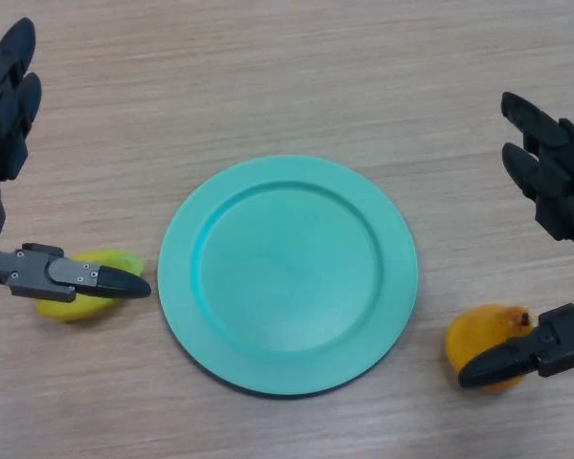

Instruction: Pick up the yellow pear and place it on the plate

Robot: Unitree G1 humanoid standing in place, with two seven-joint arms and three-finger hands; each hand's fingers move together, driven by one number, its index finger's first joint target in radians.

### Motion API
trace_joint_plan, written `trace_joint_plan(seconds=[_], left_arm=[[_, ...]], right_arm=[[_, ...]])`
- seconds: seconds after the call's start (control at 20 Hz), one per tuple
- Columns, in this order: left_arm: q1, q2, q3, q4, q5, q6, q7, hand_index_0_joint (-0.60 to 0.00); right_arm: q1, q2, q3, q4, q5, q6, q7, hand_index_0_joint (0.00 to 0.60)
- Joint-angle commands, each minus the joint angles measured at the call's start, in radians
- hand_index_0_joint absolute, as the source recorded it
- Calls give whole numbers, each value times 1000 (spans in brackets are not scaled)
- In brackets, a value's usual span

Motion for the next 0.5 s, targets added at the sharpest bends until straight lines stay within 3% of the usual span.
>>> trace_joint_plan(seconds=[0.05,0.5], left_arm=[[-36,45,74,-56,-1,-122,10,0],[-37,35,51,-68,35,-144,10,0]], right_arm=[[-38,-25,-50,-38,26,-126,-30,0],[3,-25,-82,-28,26,-163,-4,0]])
